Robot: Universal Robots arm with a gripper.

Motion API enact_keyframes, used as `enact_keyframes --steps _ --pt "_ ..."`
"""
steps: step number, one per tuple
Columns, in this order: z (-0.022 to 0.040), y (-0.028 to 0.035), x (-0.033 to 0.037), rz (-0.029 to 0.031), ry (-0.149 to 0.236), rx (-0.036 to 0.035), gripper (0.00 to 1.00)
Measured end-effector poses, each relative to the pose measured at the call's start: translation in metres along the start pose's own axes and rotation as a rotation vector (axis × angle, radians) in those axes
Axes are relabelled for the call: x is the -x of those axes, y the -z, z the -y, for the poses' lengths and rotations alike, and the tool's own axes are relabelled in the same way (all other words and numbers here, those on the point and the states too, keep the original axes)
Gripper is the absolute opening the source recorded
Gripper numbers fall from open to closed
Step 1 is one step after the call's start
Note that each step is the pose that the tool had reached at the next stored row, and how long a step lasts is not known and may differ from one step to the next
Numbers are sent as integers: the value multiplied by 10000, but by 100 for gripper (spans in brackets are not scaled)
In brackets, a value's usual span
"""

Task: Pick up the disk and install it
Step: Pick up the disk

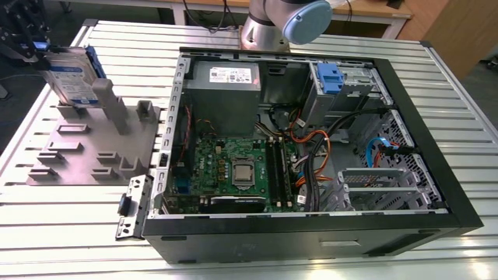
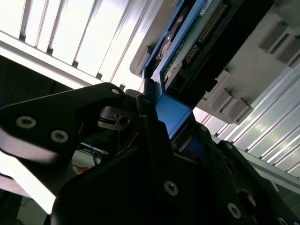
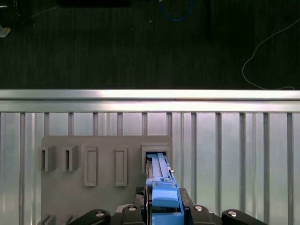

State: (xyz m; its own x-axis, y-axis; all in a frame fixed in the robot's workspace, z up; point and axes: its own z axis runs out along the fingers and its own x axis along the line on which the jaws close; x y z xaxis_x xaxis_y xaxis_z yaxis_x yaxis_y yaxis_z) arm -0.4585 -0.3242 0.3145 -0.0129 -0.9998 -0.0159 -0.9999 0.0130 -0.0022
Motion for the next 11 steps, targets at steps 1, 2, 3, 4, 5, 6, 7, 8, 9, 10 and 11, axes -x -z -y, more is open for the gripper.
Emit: enact_keyframes --steps 1,2,3,4,5,6,7,8,9,10,11 --pt "0 2 0 0 0 -1 37" --pt "0 5 0 0 0 -1 37" --pt "0 8 0 0 0 0 37" --pt "0 11 0 0 0 -1 37" --pt "0 13 0 1 0 -1 37" --pt "0 16 0 0 0 -1 37" --pt "0 19 0 0 0 -1 37" --pt "0 22 0 0 0 0 37" --pt "0 25 0 0 0 -1 37" --pt "0 28 1 0 0 -1 37" --pt "0 31 0 1 0 -1 37"
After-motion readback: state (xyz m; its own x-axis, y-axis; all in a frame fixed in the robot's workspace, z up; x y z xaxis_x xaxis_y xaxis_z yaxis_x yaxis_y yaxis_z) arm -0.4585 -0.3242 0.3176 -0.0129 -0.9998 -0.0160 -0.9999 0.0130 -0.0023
